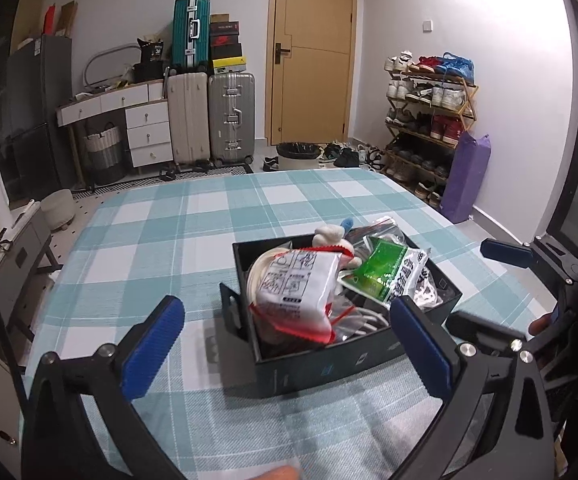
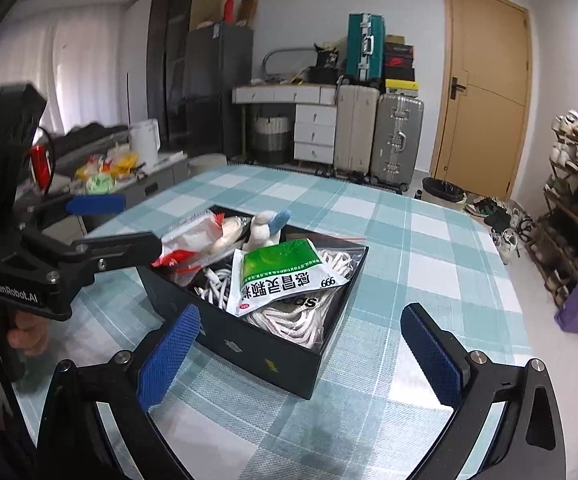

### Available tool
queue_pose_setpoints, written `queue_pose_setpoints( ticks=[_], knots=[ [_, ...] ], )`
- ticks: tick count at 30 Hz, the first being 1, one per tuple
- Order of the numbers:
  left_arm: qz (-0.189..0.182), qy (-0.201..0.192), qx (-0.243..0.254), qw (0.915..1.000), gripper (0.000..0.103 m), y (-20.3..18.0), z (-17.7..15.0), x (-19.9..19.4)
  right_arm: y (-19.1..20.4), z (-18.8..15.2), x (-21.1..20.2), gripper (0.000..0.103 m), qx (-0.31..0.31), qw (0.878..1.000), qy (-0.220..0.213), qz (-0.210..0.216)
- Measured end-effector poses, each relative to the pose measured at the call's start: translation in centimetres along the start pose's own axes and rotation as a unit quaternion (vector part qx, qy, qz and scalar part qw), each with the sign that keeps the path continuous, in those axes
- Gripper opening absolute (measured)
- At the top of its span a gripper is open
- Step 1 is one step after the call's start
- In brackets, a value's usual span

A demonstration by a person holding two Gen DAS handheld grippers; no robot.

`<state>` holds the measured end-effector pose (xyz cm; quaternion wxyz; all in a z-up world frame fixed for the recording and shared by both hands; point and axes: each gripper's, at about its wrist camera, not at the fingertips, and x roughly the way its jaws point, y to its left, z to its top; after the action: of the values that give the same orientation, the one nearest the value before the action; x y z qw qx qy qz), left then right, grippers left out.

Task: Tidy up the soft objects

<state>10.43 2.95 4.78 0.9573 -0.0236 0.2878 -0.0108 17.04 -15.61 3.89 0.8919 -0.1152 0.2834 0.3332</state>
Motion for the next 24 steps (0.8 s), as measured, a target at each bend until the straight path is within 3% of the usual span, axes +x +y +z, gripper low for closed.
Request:
queue_pose_setpoints(
  ticks=[10, 16, 24],
  knots=[
    [0.014, -0.001, -0.037, 0.9992, 0.103, 2.0, -2.1, 0.4, 1.4, -0.6, -1.3, 0.102, 0.012, 0.999, -0.043, 0.011],
    [0.021, -0.029, -0.015, 0.9992, 0.103, 1.8, -2.6, -0.3, 1.6, -0.8, -1.5, 0.102, 0.019, 0.998, -0.065, 0.016],
    [0.028, -0.061, -0.022, 0.9975, 0.103, 2.2, -2.9, -0.7, 1.4, -1.4, -1.5, 0.102, 0.016, 0.997, -0.08, 0.003]
  ],
)
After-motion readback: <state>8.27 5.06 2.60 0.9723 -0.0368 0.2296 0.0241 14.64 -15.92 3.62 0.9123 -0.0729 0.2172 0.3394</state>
